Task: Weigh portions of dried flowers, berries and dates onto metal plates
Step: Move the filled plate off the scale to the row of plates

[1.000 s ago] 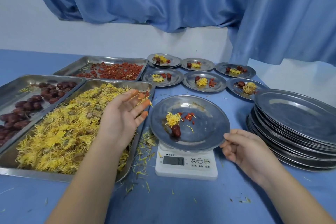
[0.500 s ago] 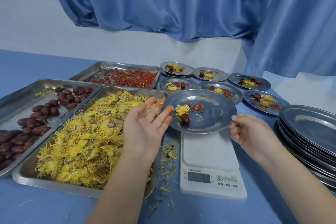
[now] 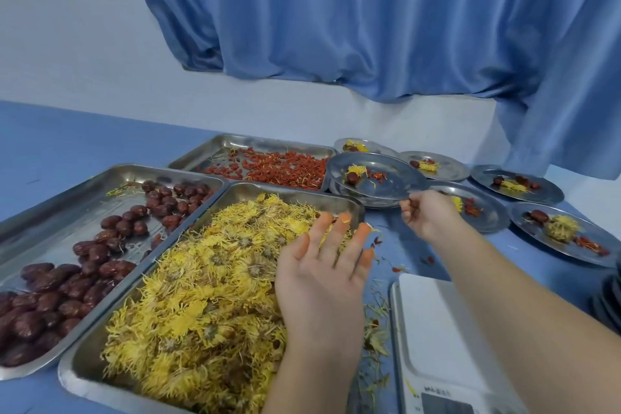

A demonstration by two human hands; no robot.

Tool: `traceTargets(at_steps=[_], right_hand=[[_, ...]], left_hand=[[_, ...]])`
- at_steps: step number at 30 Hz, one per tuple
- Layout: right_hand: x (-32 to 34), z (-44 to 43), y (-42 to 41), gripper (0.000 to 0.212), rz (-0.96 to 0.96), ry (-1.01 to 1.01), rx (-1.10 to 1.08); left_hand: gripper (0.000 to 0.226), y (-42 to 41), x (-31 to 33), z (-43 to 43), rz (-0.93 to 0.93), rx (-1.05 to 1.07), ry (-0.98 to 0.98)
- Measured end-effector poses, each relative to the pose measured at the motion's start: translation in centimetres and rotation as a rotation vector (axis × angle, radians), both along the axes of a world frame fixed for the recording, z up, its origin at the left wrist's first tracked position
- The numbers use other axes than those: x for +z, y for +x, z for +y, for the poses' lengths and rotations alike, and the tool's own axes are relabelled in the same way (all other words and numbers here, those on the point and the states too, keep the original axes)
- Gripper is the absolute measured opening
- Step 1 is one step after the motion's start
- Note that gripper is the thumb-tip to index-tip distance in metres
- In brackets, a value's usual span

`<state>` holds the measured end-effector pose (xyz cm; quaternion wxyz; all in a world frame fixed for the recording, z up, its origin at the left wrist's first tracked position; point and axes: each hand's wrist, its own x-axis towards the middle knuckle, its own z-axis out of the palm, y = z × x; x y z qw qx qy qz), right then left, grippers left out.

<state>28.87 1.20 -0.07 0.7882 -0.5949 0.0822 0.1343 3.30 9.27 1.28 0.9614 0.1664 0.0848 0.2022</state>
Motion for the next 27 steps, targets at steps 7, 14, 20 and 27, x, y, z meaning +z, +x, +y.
traceTargets(at_steps=[7, 14, 20, 27], right_hand=[[-1.3, 2.8, 2.8, 0.021, 0.059, -0.078, -0.083], [-1.2, 2.6, 3.7, 0.023, 0.116, -0.192, 0.035], [0.5, 1.2, 1.4, 0.020, 0.096, -0.223, 0.193], [4.3, -3.6, -5.3, 0.009, -0.047, -0.282, 0.332]], left_hand=[[0.042, 0.1, 0.0, 0.1, -0.008, 0.000, -0.005], [0.041, 0.0, 0.3, -0.5, -0.002, -0.001, 0.045], [0.040, 0.0, 0.5, -0.6, 0.024, 0.009, 0.068], [0.037, -0.2, 0.7, -1.4, 0.039, -0.007, 0.211]])
